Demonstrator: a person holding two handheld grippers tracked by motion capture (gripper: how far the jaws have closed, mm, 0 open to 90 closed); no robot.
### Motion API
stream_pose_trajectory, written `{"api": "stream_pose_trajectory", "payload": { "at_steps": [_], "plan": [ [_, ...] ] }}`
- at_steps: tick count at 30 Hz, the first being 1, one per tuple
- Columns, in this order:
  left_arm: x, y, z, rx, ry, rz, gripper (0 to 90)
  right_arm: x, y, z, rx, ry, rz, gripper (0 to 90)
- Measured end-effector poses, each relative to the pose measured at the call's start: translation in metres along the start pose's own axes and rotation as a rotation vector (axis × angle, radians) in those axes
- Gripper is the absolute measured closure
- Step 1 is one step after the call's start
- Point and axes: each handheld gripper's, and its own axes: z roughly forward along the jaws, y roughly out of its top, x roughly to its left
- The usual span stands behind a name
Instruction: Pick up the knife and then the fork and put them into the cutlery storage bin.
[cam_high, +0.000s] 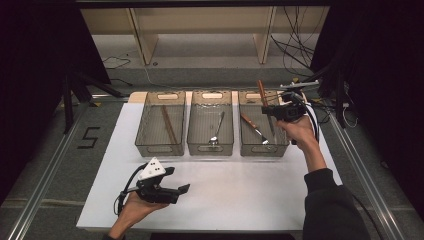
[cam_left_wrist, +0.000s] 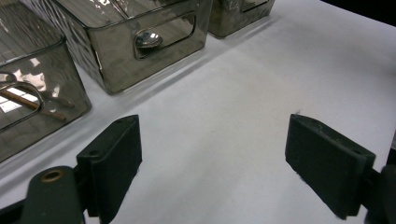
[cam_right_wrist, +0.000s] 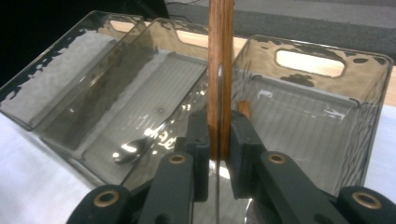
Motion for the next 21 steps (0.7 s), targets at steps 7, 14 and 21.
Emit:
{"api": "stream_pose_trajectory", "payload": {
  "at_steps": [7, 14, 21],
  "plan": [
    [0.001, 0.000, -0.001, -0.015, 0.004, 0.001, 18.2, -0.009, 0.004, 0.005, 0.000, -0.040, 0.001, 81.1],
    [0.001, -0.002, -0.002, -0.023, 0.003, -0.004, 17.8, -0.017, 0.004, 0.012, 0.011, -0.086, -0.010, 81.1],
    [0.002, -0.004, -0.002, -0.024, 0.002, -0.013, 17.2, -0.022, 0.001, 0.022, 0.042, -0.115, -0.018, 81.1]
  ]
}}
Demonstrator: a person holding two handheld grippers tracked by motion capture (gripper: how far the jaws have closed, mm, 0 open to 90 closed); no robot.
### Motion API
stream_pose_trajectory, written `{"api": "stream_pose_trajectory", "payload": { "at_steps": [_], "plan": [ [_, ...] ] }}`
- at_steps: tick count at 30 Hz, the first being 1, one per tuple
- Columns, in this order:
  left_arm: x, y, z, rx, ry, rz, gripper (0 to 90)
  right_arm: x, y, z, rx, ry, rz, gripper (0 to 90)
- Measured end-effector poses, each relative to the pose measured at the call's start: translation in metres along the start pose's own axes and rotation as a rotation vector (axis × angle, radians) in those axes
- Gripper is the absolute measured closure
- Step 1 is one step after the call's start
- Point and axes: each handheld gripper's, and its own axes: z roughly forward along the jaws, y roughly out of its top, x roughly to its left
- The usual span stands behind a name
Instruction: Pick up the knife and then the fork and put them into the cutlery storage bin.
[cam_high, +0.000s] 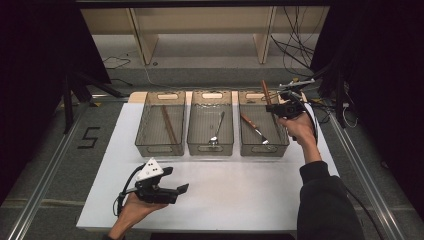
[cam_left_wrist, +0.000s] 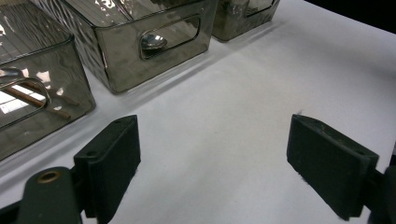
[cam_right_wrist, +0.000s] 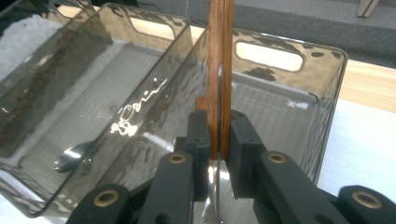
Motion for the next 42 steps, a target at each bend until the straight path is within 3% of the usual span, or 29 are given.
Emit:
{"api": "stream_pose_trajectory", "payload": {
  "at_steps": [11, 24, 32, 42],
  "plan": [
    [0.000, -0.001, -0.001, -0.004, 0.002, -0.007, 17.0, -0.001, -0.006, 0.012, 0.023, -0.013, -0.023, 81.0],
    [0.000, -0.002, 0.000, 0.006, 0.001, -0.005, 16.9, 0.000, -0.017, 0.025, 0.095, -0.022, -0.040, 80.7],
    [0.000, -0.002, 0.001, 0.006, 0.000, -0.006, 16.9, 0.003, -0.025, 0.034, 0.134, -0.017, -0.024, 79.8],
    [0.000, -0.003, 0.000, 0.005, 0.003, -0.008, 16.9, 0.013, -0.021, 0.030, 0.107, 0.019, -0.048, 66.9]
  ]
}}
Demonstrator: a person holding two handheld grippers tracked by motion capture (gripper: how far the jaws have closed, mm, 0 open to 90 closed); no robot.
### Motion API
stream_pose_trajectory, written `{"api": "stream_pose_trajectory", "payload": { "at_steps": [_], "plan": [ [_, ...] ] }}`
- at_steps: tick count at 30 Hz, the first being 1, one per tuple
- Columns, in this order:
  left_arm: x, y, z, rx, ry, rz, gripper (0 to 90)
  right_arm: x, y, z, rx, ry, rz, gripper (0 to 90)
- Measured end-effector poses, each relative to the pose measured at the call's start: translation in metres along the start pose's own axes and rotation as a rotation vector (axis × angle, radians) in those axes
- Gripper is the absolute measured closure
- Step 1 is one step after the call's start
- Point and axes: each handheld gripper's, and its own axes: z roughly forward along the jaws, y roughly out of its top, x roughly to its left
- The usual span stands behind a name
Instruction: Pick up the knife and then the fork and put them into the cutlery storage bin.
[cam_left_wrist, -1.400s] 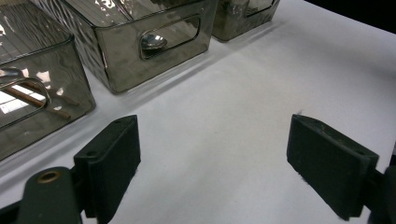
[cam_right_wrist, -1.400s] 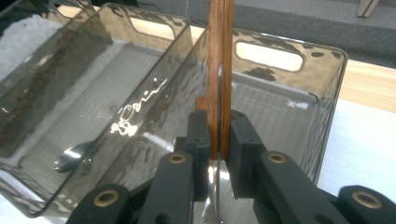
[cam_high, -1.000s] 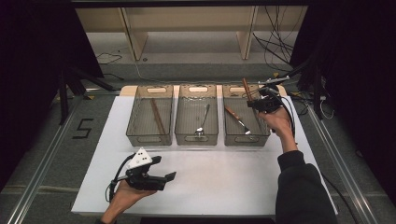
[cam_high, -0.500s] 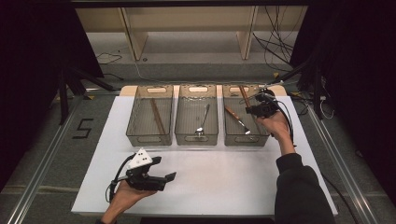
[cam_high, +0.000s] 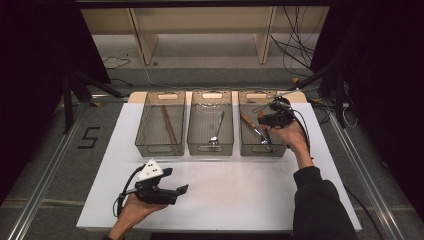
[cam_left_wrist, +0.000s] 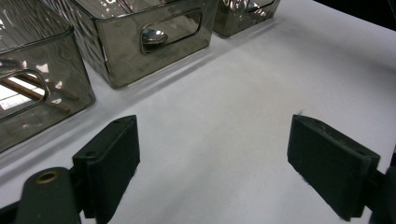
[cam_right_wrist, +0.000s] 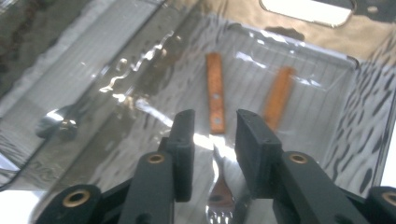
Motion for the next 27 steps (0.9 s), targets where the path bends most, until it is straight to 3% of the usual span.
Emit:
{"api": "stream_pose_trajectory", "payload": {
  "at_steps": [6, 10, 17, 27],
  "plan": [
    [0.001, 0.000, -0.001, -0.007, 0.001, -0.005, 16.8, 0.004, -0.001, -0.007, -0.029, 0.031, 0.001, 59.0],
    [0.002, -0.001, -0.002, -0.014, 0.005, -0.009, 16.8, 0.008, -0.003, -0.016, -0.076, 0.060, -0.007, 53.4],
    [0.004, -0.001, -0.003, -0.027, 0.010, -0.019, 16.8, 0.023, -0.013, -0.037, -0.142, 0.111, -0.028, 42.7],
    [0.005, -0.001, -0.005, -0.044, 0.014, -0.028, 16.8, 0.047, -0.036, -0.058, -0.231, 0.170, -0.060, 35.7]
  ]
}}
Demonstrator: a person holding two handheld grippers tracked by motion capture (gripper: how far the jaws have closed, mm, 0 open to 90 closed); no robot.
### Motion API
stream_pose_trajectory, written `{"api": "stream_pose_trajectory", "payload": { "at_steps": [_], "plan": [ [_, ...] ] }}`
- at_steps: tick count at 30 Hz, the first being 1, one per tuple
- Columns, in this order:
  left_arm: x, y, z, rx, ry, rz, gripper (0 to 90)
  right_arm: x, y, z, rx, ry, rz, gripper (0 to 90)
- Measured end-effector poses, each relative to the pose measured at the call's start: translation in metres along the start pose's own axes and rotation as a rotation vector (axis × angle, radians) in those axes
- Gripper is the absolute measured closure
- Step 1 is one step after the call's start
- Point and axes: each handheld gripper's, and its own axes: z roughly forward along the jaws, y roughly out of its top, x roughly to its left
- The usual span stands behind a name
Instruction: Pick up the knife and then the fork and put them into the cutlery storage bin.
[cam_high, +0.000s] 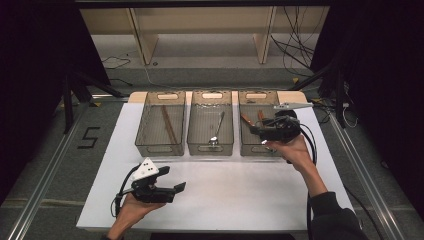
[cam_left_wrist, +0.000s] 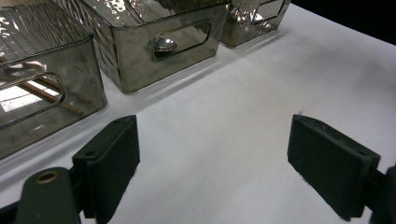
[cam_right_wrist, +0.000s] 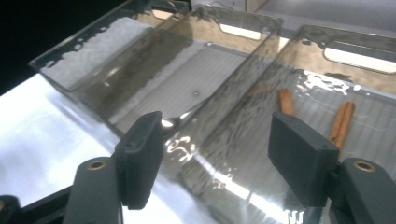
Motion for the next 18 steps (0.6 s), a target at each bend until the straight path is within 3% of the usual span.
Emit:
{"api": "stream_pose_trajectory", "payload": {
  "at_steps": [11, 18],
  "plan": [
    [0.003, 0.000, -0.003, -0.011, 0.007, -0.005, 16.8, 0.031, -0.020, -0.018, -0.065, 0.069, -0.048, 29.8],
    [0.004, 0.000, -0.004, -0.015, 0.008, -0.012, 16.8, 0.042, -0.037, -0.029, -0.106, 0.086, -0.036, 28.4]
  ]
}}
